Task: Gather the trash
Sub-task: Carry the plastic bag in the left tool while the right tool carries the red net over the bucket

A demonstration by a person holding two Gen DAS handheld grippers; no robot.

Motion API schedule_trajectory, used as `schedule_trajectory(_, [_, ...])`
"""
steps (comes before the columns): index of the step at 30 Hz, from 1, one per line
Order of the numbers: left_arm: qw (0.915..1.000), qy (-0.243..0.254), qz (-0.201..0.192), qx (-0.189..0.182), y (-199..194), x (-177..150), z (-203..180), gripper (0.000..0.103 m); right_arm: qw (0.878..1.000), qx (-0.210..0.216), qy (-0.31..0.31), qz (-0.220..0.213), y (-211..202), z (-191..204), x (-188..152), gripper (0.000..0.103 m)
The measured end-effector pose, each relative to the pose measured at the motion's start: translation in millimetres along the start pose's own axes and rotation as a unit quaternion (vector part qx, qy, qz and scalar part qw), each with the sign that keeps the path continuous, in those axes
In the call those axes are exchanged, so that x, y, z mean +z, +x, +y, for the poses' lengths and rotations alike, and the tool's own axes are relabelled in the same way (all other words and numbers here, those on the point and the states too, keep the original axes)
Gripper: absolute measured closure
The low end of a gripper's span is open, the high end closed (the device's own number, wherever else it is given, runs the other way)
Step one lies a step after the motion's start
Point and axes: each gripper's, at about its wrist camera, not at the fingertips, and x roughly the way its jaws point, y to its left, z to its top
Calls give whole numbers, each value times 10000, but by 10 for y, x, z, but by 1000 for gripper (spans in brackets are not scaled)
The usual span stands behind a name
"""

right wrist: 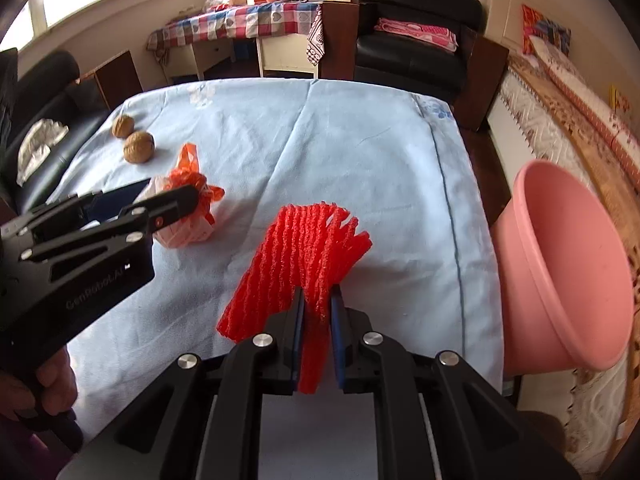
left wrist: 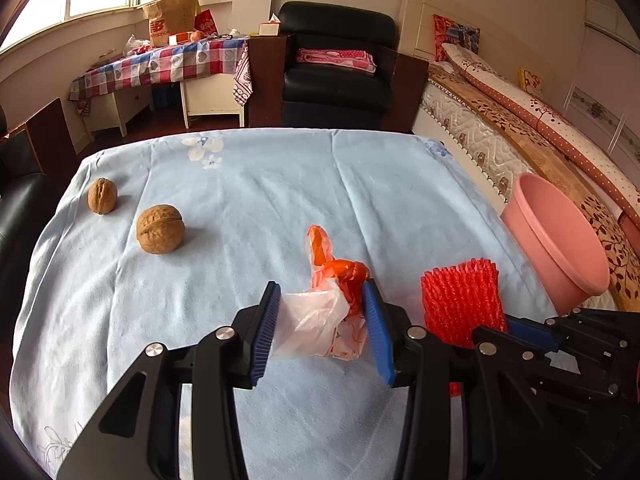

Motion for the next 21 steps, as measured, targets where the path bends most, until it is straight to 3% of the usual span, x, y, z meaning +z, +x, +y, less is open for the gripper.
schedule_trajectory(8, [9997, 102, -197, -137, -163, 105, -194, 61, 9981, 236, 396, -420, -230, -199, 10, 92])
schedule_trajectory(21, [9955, 556, -550, -529, -367, 376, -773, 61, 9888, 14, 1036, -1073, -675, -720, 12, 92])
